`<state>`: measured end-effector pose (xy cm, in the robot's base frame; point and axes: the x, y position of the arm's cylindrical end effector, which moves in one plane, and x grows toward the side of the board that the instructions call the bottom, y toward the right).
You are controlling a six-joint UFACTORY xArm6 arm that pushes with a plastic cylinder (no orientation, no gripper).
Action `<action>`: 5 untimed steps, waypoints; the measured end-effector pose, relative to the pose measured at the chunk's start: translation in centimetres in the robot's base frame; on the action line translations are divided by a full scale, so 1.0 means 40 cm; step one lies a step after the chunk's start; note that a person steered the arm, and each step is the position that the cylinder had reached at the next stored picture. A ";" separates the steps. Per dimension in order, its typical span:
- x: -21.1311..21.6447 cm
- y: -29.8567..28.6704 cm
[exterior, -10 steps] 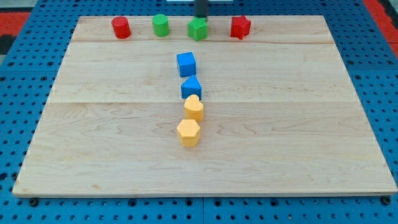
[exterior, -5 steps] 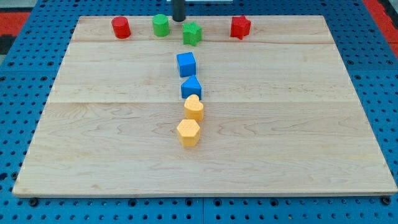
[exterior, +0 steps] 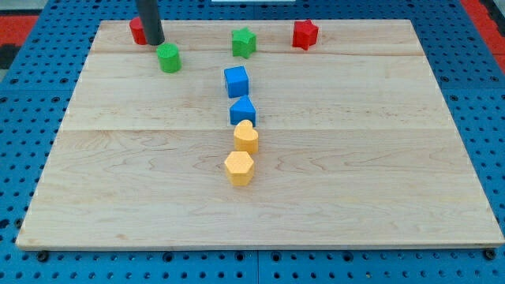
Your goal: Push the green blocks towards the center
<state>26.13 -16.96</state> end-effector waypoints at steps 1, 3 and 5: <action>0.073 0.058; 0.201 0.288; -0.062 0.166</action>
<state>23.67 -10.32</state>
